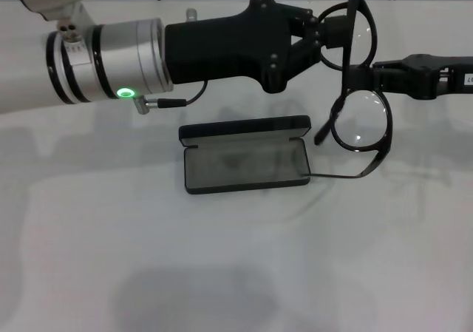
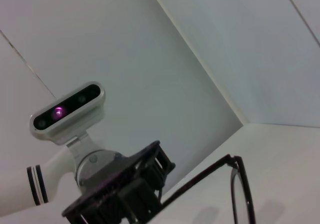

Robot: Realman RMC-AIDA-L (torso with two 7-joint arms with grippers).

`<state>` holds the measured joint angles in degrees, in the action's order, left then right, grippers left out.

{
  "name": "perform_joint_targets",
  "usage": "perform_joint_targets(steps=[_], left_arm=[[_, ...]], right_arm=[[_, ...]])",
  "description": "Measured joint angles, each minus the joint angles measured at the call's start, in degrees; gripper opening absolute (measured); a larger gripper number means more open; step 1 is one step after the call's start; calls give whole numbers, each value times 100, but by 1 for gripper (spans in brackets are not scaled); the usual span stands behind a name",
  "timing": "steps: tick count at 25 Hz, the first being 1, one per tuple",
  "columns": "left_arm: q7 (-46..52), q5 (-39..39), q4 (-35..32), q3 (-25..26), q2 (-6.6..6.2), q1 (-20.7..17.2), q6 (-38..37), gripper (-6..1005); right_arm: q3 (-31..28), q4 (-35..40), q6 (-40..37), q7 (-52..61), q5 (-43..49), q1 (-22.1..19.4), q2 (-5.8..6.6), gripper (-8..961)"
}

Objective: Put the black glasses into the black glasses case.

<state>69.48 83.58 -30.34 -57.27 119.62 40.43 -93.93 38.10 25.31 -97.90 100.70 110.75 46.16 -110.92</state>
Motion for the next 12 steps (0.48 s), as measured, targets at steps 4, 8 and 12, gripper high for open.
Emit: perform_joint_targets(steps=[4,8,12], left_arm=[[-48,-1,4,-66,7,0,54,20],[-97,-27,13,-183,14,0,170,20],[-106,-42,13,-260,19,9,294,20]], right_arm=[[4,-1,9,40,-2,22,-13,110],[7,-5,-4,54,-61,45,-40,109],[40,-8,-25,66,-81,85,-50,109]])
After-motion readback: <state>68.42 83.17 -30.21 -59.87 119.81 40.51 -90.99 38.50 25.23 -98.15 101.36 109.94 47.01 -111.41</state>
